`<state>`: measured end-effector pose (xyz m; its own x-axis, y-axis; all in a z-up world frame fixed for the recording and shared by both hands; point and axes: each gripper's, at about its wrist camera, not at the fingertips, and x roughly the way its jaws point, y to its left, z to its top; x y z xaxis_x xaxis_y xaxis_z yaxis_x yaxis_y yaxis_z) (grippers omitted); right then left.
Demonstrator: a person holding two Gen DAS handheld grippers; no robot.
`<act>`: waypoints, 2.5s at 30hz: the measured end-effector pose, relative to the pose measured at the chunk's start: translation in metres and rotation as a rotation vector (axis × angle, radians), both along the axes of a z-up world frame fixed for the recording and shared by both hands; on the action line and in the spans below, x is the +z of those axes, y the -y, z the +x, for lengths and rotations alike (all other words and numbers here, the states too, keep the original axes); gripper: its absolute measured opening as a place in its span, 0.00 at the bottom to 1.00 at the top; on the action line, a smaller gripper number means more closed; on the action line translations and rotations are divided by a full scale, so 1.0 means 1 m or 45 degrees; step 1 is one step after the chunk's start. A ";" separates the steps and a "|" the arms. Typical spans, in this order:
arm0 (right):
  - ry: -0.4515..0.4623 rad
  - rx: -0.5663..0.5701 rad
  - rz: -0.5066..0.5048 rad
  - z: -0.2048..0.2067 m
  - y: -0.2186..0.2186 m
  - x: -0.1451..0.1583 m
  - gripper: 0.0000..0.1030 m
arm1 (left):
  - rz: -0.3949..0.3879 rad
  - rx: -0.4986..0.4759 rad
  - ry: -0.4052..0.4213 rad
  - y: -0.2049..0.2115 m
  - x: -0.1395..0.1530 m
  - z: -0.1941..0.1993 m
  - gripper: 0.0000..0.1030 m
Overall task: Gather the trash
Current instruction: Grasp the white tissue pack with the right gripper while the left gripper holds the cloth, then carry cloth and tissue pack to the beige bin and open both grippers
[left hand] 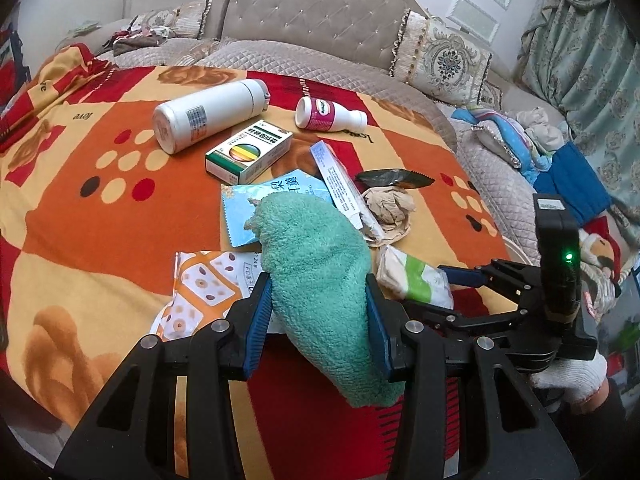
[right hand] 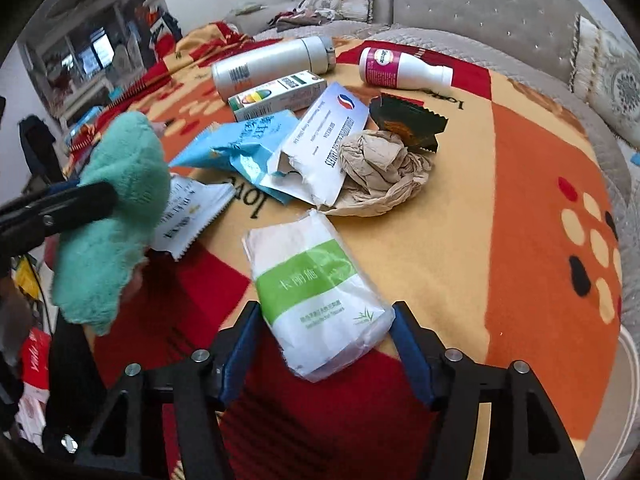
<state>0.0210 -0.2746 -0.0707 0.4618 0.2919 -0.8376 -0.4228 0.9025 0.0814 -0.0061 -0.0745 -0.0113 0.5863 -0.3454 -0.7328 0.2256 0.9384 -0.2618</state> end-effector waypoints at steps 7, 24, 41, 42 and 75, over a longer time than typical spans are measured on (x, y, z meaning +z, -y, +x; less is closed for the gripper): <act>0.056 0.035 -0.020 0.004 -0.005 0.011 0.70 | -0.002 -0.012 0.003 0.004 0.001 -0.003 0.41; 0.097 -0.118 0.217 -0.034 0.031 0.019 0.25 | -0.017 -0.105 0.024 0.044 0.009 -0.008 0.41; 0.157 -0.398 0.265 -0.077 0.113 0.038 0.25 | 0.002 -0.324 0.057 0.144 0.017 -0.012 0.41; 0.159 -0.413 0.263 -0.079 0.118 0.038 0.25 | 0.005 -0.339 0.059 0.152 0.018 -0.012 0.41; 0.171 -0.847 0.241 -0.128 0.264 0.016 0.25 | 0.025 -0.646 0.036 0.310 0.003 -0.009 0.41</act>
<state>-0.1069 -0.5382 -0.0543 0.6890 0.0467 -0.7233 0.1962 0.9486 0.2482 -0.0148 -0.3844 -0.0079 0.3682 -0.5781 -0.7282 0.6609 0.7136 -0.2323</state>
